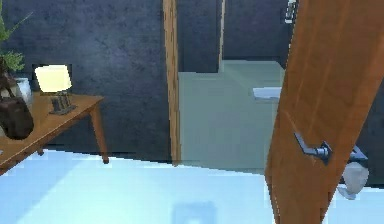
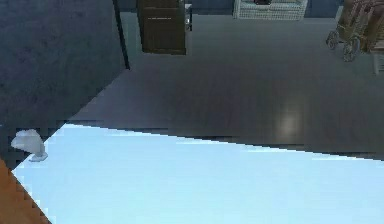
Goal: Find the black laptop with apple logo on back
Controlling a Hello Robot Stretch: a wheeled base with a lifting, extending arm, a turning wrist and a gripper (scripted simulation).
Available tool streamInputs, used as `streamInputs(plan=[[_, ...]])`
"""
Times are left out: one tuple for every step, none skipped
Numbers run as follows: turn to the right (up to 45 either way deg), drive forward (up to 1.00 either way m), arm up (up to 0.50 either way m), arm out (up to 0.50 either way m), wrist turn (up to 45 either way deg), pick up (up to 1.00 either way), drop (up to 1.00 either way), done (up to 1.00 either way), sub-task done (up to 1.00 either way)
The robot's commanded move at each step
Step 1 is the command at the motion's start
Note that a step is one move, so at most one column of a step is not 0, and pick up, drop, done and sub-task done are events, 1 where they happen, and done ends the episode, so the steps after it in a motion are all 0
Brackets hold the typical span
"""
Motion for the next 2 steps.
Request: streamInputs(plan=[[0.0,0.55,0.0,0.0,0.0,0.0,0.0,0.0,0.0],[12.0,0.0,0.0,0.0,0.0,0.0,0.0,0.0,0.0]])
